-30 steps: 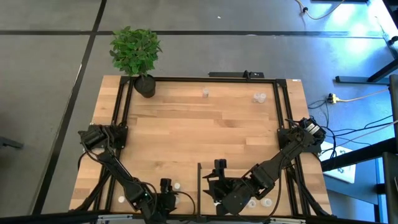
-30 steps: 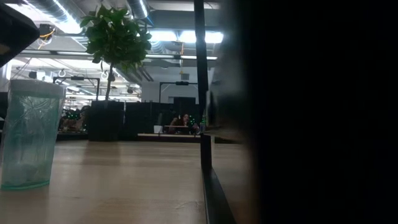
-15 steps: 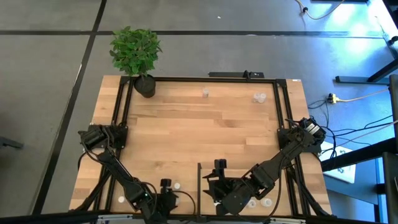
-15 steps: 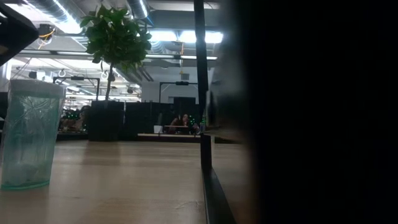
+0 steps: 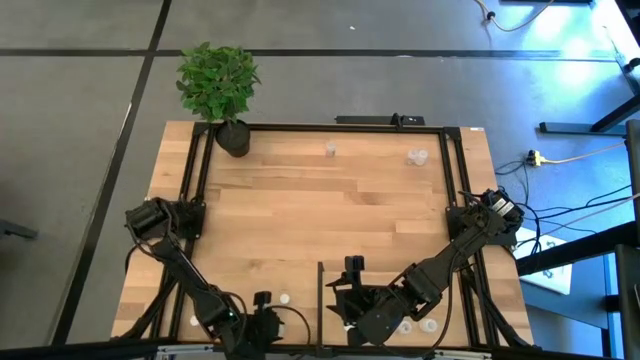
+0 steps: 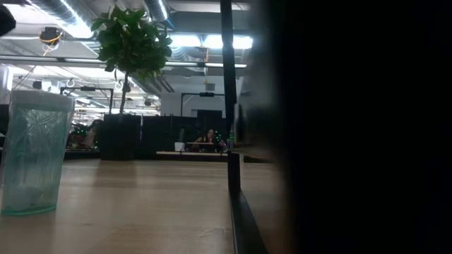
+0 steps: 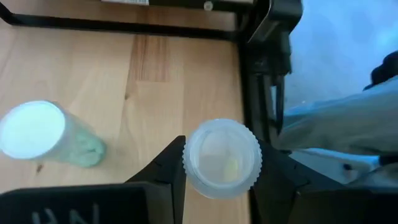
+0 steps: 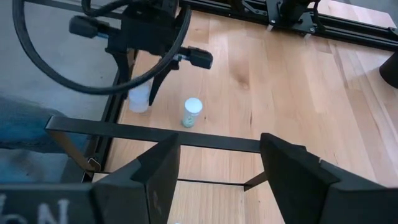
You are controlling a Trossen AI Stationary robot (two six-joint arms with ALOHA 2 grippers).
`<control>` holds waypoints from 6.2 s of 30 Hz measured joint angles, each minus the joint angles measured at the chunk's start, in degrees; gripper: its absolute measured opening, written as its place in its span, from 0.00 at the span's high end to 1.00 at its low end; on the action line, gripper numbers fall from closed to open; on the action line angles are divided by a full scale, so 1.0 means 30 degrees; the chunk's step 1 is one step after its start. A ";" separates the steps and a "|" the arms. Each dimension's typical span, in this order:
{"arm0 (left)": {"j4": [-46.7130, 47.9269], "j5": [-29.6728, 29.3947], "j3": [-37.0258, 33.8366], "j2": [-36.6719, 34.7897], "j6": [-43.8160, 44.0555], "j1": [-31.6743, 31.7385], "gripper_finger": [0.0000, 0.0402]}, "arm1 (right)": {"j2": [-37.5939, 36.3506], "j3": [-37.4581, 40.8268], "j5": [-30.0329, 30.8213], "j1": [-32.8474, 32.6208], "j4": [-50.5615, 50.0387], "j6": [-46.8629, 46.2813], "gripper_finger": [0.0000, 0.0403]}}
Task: Pick and place medicine bottles onto shelf by color
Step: Put the bottom white pill bottle on the shelf aligned with the other white pill bottle
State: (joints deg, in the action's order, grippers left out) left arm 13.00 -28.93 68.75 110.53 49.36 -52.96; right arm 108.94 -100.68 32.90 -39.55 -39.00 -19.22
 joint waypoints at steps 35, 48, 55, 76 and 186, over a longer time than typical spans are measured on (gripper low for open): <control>0.5501 0.3664 0.0000 -0.7881 -1.1093 1.2667 0.69 | -0.3121 -0.0007 -0.0122 0.0000 -0.2857 0.0618 0.45; 0.1774 0.6063 0.0007 -0.4421 -1.4026 1.6009 0.69 | -0.3153 -0.0029 0.4682 0.0749 -0.6294 -0.1566 0.45; -0.0513 0.6077 0.0000 -0.2264 -1.4659 1.6593 0.69 | -0.3146 -0.0029 0.4672 0.1488 -0.6368 -0.1494 0.45; -0.2088 0.6034 0.0000 -0.0681 -1.4141 1.7418 0.69 | -0.3131 -0.0022 0.4475 0.1734 -0.6091 -0.1443 0.45; -0.2002 0.4597 -0.0007 -0.0935 -1.3691 1.8253 0.40 | -0.3117 -0.0007 0.4468 0.1734 -0.5828 -0.1443 0.45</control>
State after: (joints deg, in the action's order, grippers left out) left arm 7.00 -15.14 68.73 107.72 8.29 1.80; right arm 99.59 -100.71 46.30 -34.35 -56.49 -23.55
